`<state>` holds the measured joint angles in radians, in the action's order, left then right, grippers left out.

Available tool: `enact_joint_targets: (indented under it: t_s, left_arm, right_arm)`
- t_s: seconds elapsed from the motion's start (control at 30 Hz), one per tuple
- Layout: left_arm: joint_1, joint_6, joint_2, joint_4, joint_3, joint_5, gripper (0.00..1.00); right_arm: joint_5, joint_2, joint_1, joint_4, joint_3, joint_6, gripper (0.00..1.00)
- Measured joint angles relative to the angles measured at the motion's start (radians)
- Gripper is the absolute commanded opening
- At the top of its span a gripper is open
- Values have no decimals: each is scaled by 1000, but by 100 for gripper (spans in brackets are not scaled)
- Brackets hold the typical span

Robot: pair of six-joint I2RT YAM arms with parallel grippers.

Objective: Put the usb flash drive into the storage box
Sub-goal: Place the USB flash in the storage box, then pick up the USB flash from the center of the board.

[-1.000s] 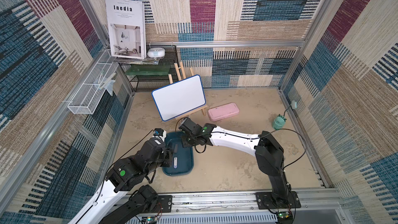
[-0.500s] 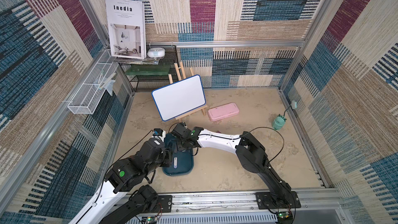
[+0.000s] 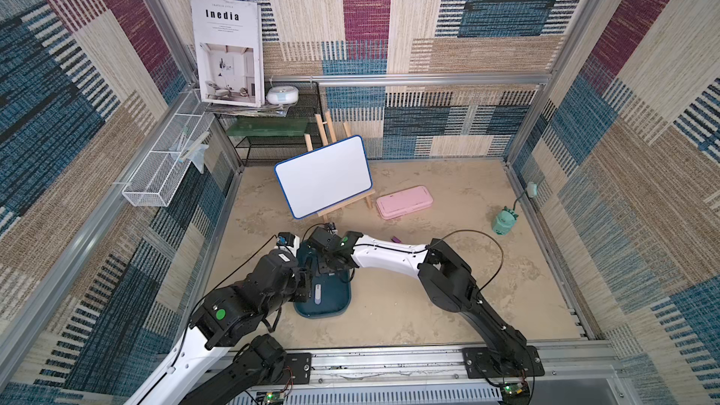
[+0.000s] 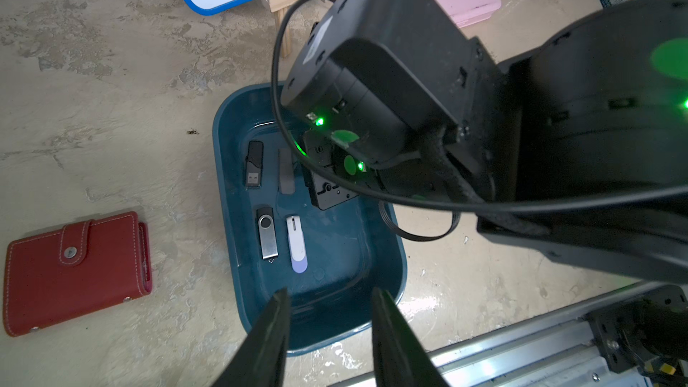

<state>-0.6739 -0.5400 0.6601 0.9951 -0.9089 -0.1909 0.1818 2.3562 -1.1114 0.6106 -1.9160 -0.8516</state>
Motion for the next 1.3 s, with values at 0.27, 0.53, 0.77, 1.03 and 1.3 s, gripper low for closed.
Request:
enact_joint_targets:
  t_s: [0.27,0.53,0.77,1.03,1.3]
  left_arm:
    - [0,0,3,0,0,0,41]
    - [0,0,5,0,0,0,41]
    - [0,0,8,0,0,0,42]
    - [0,5,59,-2,0,31,43]
    - [-3,-13,280,-54,-44,91,43]
  right_arm:
    - [3,-2,0,13,-14,1,42]
    - [29,-115,-1,30,-13,20,42]
    - [123,-294,4,46,69,31,43]
    - [229,-697,176,-71,549,87,48]
    - [261,-1037,466,-300,1051,208,59]
